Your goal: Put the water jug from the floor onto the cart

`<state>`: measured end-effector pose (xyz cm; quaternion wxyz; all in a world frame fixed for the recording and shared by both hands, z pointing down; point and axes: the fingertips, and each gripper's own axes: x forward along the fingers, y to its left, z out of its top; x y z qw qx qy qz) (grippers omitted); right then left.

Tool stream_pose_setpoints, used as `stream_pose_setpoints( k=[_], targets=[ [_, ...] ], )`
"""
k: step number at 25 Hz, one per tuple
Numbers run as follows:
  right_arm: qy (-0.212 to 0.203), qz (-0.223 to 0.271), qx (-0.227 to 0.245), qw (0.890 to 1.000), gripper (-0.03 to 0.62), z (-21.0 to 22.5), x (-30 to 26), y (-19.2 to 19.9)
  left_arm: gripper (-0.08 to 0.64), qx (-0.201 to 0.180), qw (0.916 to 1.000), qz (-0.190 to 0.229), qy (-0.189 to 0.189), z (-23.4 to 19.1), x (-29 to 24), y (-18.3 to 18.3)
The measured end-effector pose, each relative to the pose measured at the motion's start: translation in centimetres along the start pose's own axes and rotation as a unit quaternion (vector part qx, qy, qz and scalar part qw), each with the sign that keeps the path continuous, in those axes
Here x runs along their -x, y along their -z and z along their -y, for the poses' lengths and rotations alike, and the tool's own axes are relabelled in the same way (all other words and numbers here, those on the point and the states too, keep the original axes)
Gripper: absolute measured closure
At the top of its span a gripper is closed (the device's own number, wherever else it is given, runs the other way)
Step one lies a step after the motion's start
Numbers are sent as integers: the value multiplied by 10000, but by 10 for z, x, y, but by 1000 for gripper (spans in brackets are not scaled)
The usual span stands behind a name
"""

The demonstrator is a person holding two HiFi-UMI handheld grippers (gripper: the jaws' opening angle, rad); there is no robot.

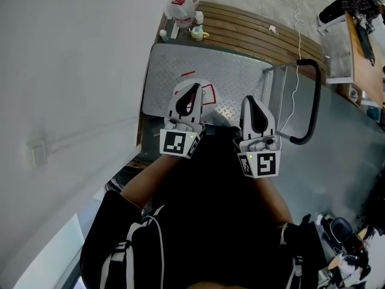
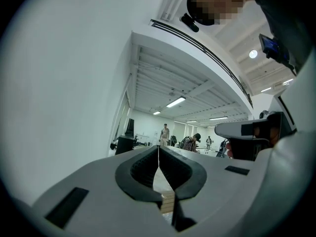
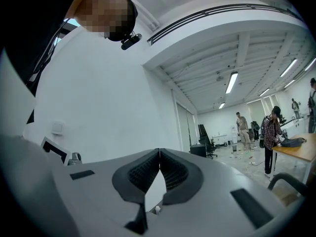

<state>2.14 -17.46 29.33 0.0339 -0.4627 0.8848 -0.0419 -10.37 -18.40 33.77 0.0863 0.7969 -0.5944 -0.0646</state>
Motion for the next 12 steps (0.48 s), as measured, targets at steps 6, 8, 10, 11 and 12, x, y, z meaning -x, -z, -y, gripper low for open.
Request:
stream_pose_setpoints(
  k=[6,8,10,11,12],
  targets=[
    [-83,-65,52,9999,575,-4,-8,8,541,67,10000,-8,49,-8,-1,8],
    [-99,-64,69,9999,575,-5,-11,7,541,90,9999,-26,55,-11,-2,9],
    [-97,-58,78,9999,575,-4,-13,6,541,94,9999,-29,66,-12,-4,7],
    [-98,-55,83,9999,575,-5,-15,6,541,91,9999,-24,75,-13,-4,6],
    [-100,-53,89,9999,575,-5,-16,5,541,87,9999,-18,84,-13,-5,5]
  ],
)
